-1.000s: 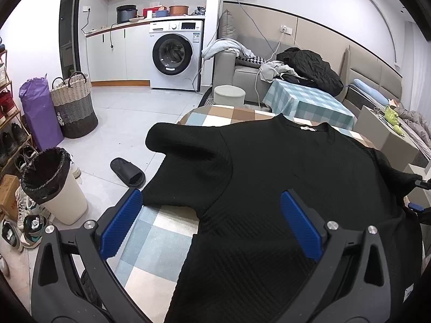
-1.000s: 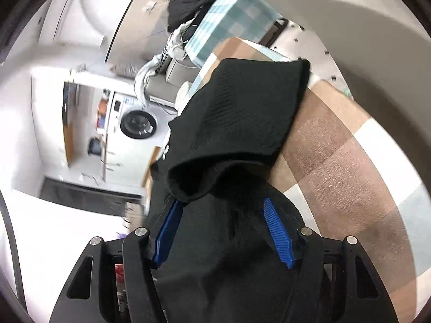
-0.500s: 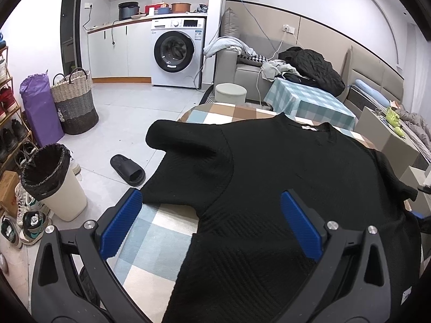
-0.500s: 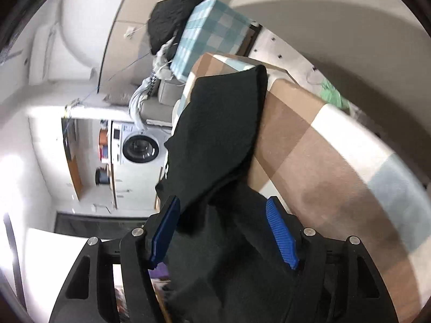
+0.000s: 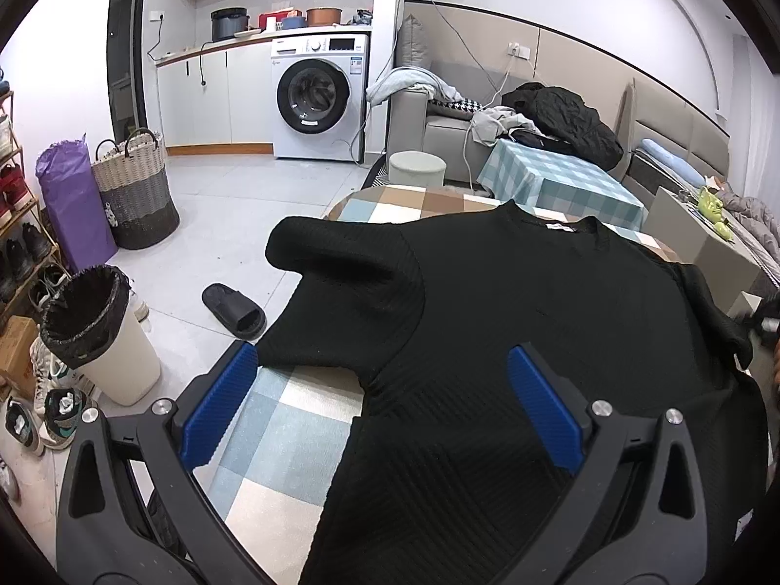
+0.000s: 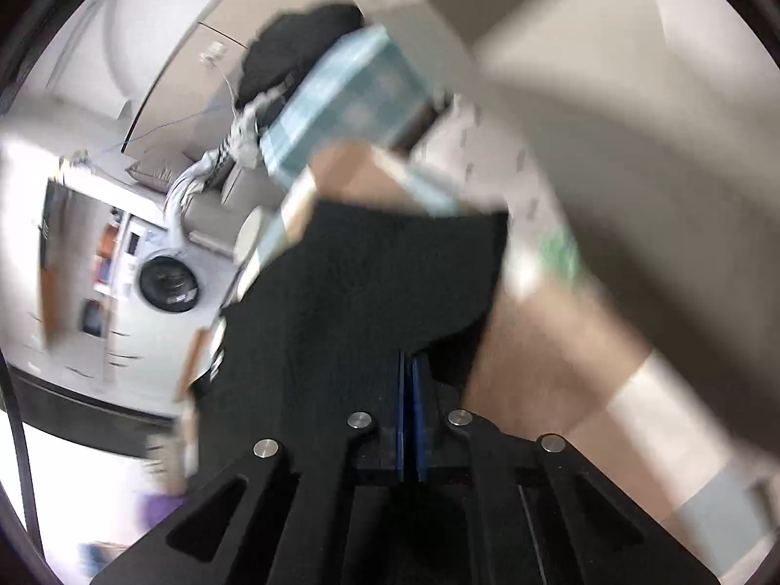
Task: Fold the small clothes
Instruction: 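Lift the held sleeve and fold it across the sweater body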
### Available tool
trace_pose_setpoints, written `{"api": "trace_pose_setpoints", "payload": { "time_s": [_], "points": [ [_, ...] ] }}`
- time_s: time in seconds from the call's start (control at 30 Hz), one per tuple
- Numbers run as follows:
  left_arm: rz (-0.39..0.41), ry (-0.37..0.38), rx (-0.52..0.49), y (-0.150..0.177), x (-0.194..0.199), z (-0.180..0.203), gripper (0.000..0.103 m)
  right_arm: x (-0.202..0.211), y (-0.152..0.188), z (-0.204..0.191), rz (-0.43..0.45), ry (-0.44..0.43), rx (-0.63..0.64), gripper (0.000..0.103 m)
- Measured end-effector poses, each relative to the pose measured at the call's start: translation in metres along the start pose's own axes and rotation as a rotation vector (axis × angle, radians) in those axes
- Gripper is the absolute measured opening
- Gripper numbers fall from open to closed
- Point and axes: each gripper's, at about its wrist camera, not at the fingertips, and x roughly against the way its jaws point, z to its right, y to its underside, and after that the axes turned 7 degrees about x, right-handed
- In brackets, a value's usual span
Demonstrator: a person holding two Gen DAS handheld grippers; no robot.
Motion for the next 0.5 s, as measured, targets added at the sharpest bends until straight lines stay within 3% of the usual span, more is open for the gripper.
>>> {"api": "trace_pose_setpoints", "payload": {
  "time_s": [0.13, 0.23, 0.4, 0.47, 0.5],
  "points": [
    [-0.001, 0.001, -0.001, 0.001, -0.001, -0.001, 0.102, 0.023, -0.021, -0.052, 0.099, -0.036, 0.174, 0.003],
    [0.002, -0.002, -0.001, 0.002, 0.000, -0.001, 0.102, 0.030, -0.020, -0.111, 0.100, -0.152, 0.344, 0.003],
    [0.003, -0.004, 0.008, 0.006, 0.001, -0.004, 0.102, 0.009, 0.036, -0.204, -0.064, -0.310, 0.629, 0.004],
    [-0.002, -0.001, 0.009, 0.008, 0.001, -0.004, 0.102, -0.009, 0.069, -0.225, -0.181, -0.316, 0.728, 0.010],
    [-0.005, 0.001, 0.007, 0.009, 0.000, -0.004, 0.102, -0.016, 0.088, -0.229, -0.233, -0.306, 0.774, 0.019]
  ]
}}
